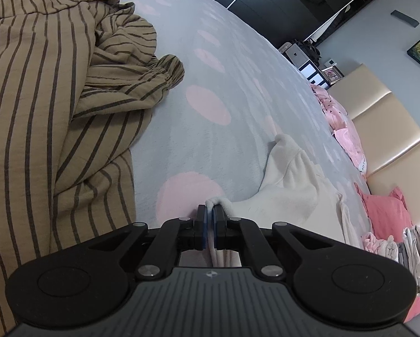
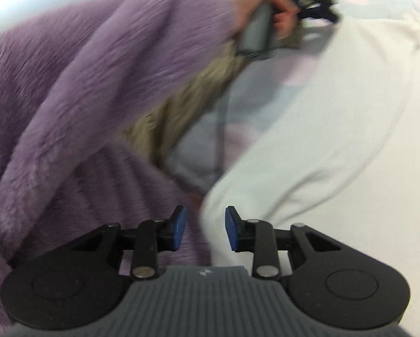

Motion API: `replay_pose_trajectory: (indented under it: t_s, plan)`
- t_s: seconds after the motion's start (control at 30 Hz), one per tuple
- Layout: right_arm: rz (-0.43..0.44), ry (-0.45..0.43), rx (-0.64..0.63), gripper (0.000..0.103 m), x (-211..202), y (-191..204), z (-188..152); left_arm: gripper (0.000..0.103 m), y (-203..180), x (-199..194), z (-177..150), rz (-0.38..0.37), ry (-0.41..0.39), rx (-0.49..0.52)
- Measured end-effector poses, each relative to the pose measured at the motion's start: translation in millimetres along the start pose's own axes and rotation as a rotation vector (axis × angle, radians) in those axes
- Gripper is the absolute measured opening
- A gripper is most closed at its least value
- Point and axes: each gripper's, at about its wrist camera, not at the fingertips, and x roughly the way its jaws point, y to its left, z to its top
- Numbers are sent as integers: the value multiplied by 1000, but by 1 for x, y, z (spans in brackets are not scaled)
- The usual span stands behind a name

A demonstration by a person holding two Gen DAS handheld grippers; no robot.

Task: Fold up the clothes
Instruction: 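Pinch the sweater hem with the left gripper while the right gripper reaches the hem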

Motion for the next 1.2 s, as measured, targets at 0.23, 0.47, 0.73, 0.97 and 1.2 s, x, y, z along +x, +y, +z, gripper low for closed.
replay_pose_trajectory:
  t_s: [0.23, 0.47, 0.73, 0.97, 1.2]
  plan:
    - [-255, -96, 65, 34, -40, -103, 47, 3, 1, 3, -1, 7, 4, -1]
    - [-264, -207, 175, 52, -61, -194, 134, 4, 8, 0, -8, -26, -12, 12]
    - [-224, -221, 217, 59, -16, -267, 238, 5, 19, -6, -15, -67, -20, -7]
    - [-137, -177, 235, 37, 24, -307, 290, 5, 20, -2, -14, -69, -25, 2]
    - [116, -311, 386, 8, 25, -349, 284, 3, 14, -5, -15, -49, -30, 21]
